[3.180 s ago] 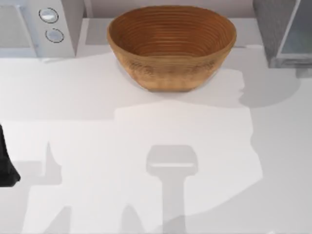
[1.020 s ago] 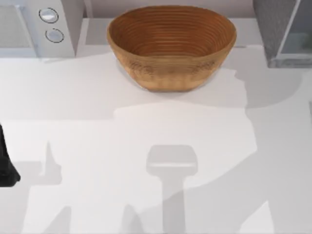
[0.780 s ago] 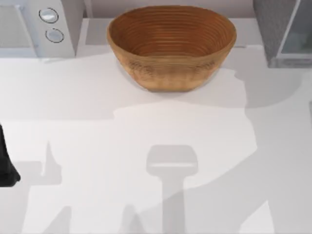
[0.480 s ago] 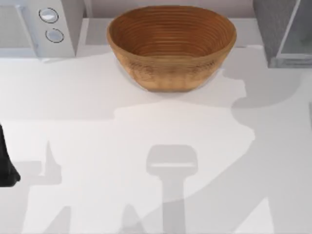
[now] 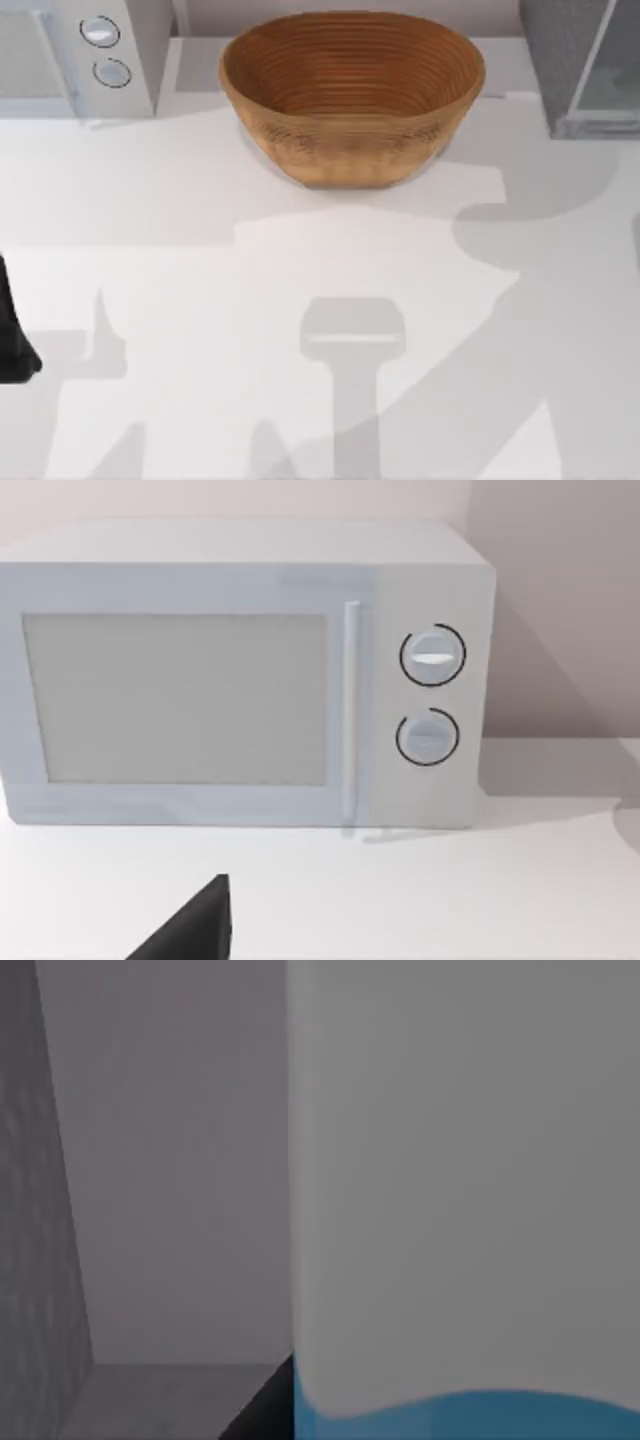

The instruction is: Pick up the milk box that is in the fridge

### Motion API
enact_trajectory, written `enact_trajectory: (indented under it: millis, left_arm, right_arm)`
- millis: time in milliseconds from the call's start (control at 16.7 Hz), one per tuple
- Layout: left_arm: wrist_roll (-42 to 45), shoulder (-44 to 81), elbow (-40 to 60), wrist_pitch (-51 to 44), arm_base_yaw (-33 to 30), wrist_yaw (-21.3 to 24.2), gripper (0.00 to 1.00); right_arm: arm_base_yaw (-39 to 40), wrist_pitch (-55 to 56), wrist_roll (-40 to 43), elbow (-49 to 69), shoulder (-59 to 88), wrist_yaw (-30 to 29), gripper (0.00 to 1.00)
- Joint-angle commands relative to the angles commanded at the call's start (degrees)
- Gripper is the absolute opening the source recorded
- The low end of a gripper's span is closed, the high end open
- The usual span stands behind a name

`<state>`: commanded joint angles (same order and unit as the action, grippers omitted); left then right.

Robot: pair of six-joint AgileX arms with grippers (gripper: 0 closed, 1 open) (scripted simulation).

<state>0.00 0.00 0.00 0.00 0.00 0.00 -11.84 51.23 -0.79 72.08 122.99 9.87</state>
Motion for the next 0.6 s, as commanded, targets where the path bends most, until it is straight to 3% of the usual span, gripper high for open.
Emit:
enact_trajectory:
  millis: [600]
  left_arm:
    - [0.0, 0.0, 0.0, 0.0, 0.0, 0.0, 1.0]
  right_arm:
    - [-2.7, 9.0, -0.1, -24.5, -14.8, 2.8, 0.0]
